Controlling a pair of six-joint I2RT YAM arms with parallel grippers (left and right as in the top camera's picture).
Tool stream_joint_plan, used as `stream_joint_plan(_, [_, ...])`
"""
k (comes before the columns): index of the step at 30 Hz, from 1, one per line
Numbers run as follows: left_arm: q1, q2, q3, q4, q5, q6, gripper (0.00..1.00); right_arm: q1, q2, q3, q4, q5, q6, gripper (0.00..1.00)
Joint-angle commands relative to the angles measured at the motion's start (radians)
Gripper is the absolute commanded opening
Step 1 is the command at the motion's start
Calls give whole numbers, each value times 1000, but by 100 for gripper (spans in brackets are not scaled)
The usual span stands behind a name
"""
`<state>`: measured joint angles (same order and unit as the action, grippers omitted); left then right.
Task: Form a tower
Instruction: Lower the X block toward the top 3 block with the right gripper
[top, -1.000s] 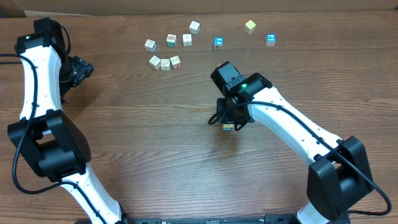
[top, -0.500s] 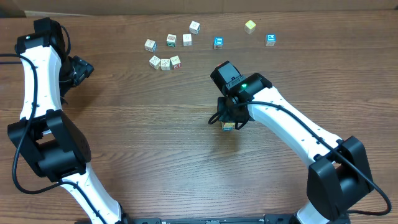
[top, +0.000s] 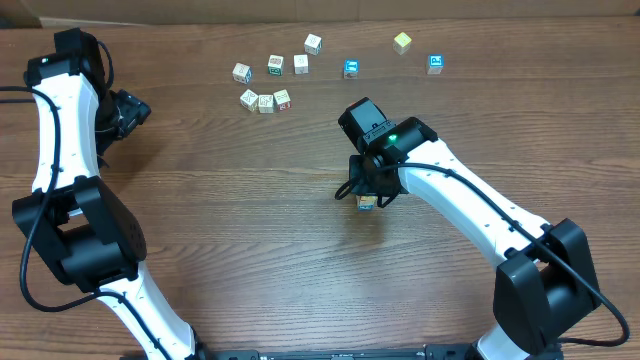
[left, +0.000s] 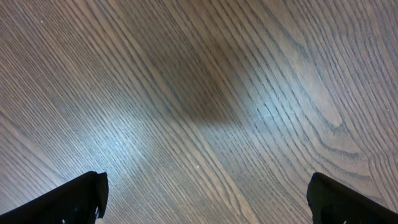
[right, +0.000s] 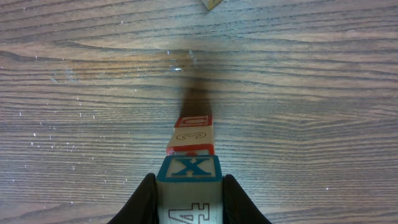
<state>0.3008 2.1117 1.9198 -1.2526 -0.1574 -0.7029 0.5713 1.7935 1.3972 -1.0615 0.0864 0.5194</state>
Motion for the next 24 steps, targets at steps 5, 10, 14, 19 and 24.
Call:
stream_joint_plan(5, [-6,3,13,1,-2,8,100,6,0,-5,6,18,-3,10])
stream_joint_plan(10, [-6,3,13,1,-2,8,100,6,0,-5,6,18,-3,15])
stream_joint_plan(14, [-6,3,13,1,-2,8,100,6,0,-5,6,18,-3,16])
stream_joint_plan(19, [-6,3,13,1,-2,8,100,6,0,-15,11,18,-3,16])
stream_joint_plan(24, [-6,3,13,1,-2,8,99,6,0,-50,37,18,-3,17])
